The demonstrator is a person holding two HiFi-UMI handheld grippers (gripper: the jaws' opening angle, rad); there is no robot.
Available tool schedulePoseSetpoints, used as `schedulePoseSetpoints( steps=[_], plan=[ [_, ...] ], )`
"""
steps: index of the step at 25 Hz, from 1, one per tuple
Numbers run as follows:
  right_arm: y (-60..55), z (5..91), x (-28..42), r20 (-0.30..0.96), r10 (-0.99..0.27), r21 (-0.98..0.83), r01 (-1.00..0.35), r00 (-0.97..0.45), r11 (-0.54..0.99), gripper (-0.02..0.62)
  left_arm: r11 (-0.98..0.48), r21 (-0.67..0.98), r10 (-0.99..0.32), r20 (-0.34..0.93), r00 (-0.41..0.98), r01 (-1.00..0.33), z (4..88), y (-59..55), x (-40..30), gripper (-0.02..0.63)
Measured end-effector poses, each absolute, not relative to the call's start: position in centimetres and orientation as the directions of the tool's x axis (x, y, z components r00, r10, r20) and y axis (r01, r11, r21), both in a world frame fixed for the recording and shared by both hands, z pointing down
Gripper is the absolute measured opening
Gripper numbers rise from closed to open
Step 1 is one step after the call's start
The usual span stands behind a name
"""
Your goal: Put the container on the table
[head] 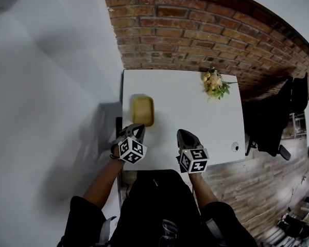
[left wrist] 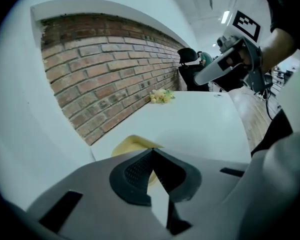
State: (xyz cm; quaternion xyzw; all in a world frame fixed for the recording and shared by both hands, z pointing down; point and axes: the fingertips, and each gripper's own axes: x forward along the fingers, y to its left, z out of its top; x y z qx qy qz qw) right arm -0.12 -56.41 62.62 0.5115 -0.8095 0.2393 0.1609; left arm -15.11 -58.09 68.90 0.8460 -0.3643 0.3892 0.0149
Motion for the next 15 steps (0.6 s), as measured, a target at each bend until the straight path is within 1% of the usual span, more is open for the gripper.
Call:
schedulePoseSetpoints(
  steps=[5, 11, 15],
  plan=[
    [-55.5, 61.5, -0.6, 0.473, -0.758, -0.218, -0.893, -0.45, 0.394, 0.021, -0.647, -0.242, -0.658, 0.656, 0.369, -0.723, 67.6, -55.7, -16.8, 0.014],
    [-53.1, 58.9, -0.7, 0.399, -0.768, -0.195, -0.865, -0.5, 0.462, 0.023, -0.526, -0.228, -0.725, 0.624, 0.291, -0.82, 65.4, -51.8, -18.2, 0.014],
    [-50.6, 57.4, -0.7, 0.352, -0.77, -0.186, -0.846, -0.532, 0.5, 0.022, -0.465, -0.207, -0.749, 0.61, 0.258, -0.861, 64.0, -48.4, -18.3, 0.014]
  ],
)
